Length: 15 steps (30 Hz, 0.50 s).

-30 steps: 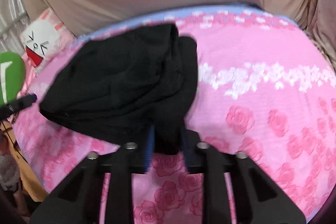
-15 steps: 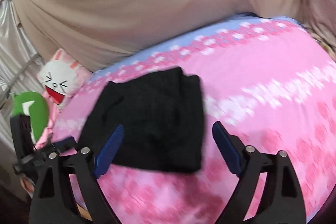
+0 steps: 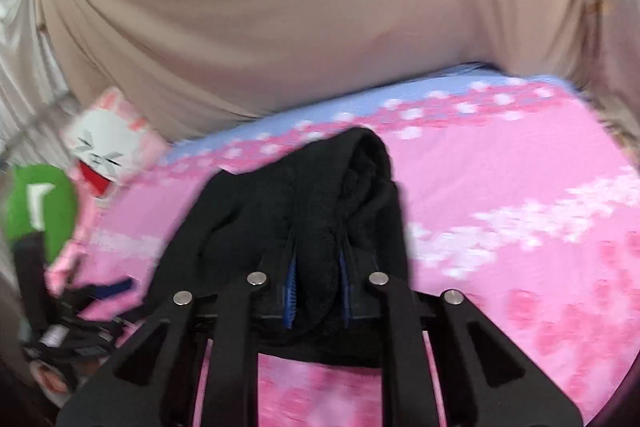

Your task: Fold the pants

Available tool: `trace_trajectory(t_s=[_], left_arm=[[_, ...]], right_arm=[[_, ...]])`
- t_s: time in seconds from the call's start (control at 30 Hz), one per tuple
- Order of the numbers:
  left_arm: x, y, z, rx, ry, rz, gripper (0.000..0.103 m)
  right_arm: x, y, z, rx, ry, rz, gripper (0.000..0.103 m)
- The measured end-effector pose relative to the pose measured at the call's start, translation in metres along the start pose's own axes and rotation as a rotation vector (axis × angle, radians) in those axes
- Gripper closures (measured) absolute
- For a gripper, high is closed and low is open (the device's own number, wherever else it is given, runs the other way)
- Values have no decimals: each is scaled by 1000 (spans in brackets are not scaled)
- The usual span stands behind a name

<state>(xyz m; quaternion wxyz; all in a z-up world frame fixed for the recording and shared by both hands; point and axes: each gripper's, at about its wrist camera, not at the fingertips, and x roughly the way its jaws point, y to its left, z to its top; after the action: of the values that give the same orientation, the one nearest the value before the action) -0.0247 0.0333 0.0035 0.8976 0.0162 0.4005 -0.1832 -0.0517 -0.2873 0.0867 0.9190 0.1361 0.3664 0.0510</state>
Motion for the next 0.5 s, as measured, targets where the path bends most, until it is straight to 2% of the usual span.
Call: trace_trajectory(t_s=[0.07, 0.1, 0.17, 0.2, 0.23, 0.33, 0.43, 0.5], left_arm=[[6, -1, -2, -2, 12, 0, 22], [9, -1, -2, -5, 20, 1, 22], [11, 2, -3, -19, 28, -4, 22], [10, 6, -3, -33, 27, -13, 22], [7, 14, -2, -72, 21, -46, 22], [5, 47, 1, -226, 20, -156, 22], [17, 70, 1, -317, 41, -202, 22], [31, 77, -1, -359, 79, -232, 22]], right_arm=[[32, -13, -18, 15, 99, -51, 83], [37, -17, -24, 38, 110, -41, 78], [23, -18, -22, 79, 71, -5, 68], [15, -20, -19, 94, 54, 11, 58], [9, -22, -16, 108, 39, 23, 45], [0, -30, -12, 131, 35, 41, 27], [11, -45, -20, 180, 84, 50, 25], [24, -53, -29, 244, 136, 102, 22]])
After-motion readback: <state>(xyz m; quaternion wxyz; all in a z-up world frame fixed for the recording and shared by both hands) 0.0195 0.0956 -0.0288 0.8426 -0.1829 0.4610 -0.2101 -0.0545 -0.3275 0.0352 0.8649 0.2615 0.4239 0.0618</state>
